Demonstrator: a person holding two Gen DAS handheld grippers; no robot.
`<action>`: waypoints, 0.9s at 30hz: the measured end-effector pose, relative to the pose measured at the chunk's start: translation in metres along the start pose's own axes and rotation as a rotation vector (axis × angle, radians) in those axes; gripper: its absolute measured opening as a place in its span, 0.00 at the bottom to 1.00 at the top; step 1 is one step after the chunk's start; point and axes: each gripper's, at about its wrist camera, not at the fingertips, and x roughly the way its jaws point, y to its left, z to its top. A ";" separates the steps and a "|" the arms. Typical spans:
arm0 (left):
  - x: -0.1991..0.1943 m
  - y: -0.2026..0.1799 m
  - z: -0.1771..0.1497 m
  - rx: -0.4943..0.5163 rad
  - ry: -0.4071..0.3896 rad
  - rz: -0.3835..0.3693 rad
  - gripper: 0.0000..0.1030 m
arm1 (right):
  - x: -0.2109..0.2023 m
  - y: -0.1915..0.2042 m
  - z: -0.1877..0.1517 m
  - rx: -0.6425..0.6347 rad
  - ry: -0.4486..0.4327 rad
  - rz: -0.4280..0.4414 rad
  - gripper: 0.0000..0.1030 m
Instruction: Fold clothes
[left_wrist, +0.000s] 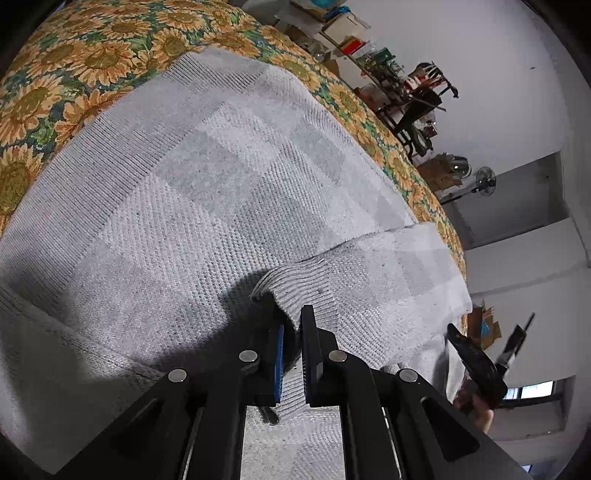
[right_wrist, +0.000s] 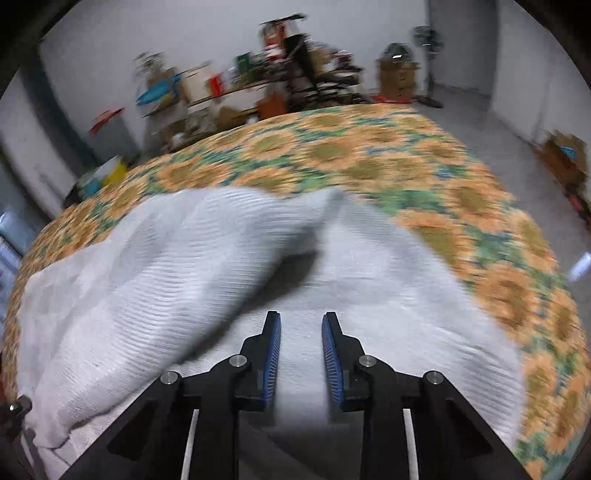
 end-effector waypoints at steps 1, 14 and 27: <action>-0.002 0.002 0.000 -0.009 -0.016 0.001 0.13 | 0.003 0.008 0.004 -0.032 -0.012 0.004 0.26; -0.007 0.013 0.006 -0.063 -0.099 0.048 0.53 | 0.064 -0.011 0.087 0.123 -0.010 -0.006 0.20; -0.002 0.022 0.014 -0.097 -0.084 0.016 0.59 | 0.035 -0.013 0.078 0.070 0.026 -0.063 0.40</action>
